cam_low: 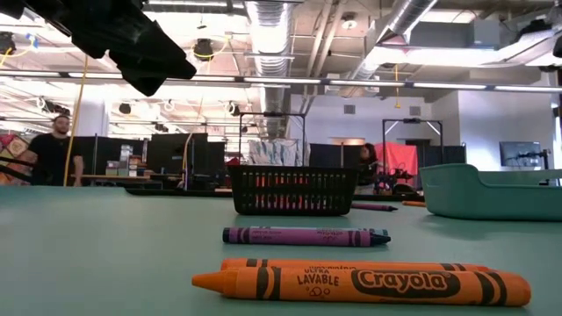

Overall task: Sort crayons
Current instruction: Put the blue crayon into the green bin

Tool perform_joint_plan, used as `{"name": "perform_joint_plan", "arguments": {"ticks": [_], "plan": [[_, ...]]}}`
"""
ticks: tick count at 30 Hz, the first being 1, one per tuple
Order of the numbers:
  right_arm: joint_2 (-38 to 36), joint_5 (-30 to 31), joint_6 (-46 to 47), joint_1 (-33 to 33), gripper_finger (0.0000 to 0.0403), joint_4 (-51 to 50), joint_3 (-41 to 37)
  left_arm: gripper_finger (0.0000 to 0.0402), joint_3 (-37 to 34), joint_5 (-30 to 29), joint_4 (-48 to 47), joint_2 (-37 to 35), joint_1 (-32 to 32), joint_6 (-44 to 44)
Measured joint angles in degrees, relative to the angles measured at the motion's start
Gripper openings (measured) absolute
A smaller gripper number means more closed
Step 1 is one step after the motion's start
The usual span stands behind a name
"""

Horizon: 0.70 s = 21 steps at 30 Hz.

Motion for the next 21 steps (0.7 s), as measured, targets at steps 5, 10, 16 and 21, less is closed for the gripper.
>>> {"name": "perform_joint_plan", "arguments": {"ticks": [5, 10, 16, 21], "plan": [[0.0, 0.03, 2.18, 0.0, 0.0064, 0.87, -1.12, 0.0089, 0.02, -0.02, -0.02, 0.0, 0.0, -0.42], [0.02, 0.07, 2.47, -0.02, 0.0064, 1.09, -1.55, 0.0089, 0.02, -0.02, -0.04, 0.0, 0.0, -0.51], [0.02, 0.48, 3.5, -0.02, 0.0068, 1.13, -1.54, 0.0089, 0.02, 0.0, -0.07, 0.0, 0.0, -0.51], [0.02, 0.65, 5.66, 0.39, 0.0091, 1.09, -1.52, 0.0089, 0.02, 0.17, -0.17, 0.02, 0.0, -0.59]]}}
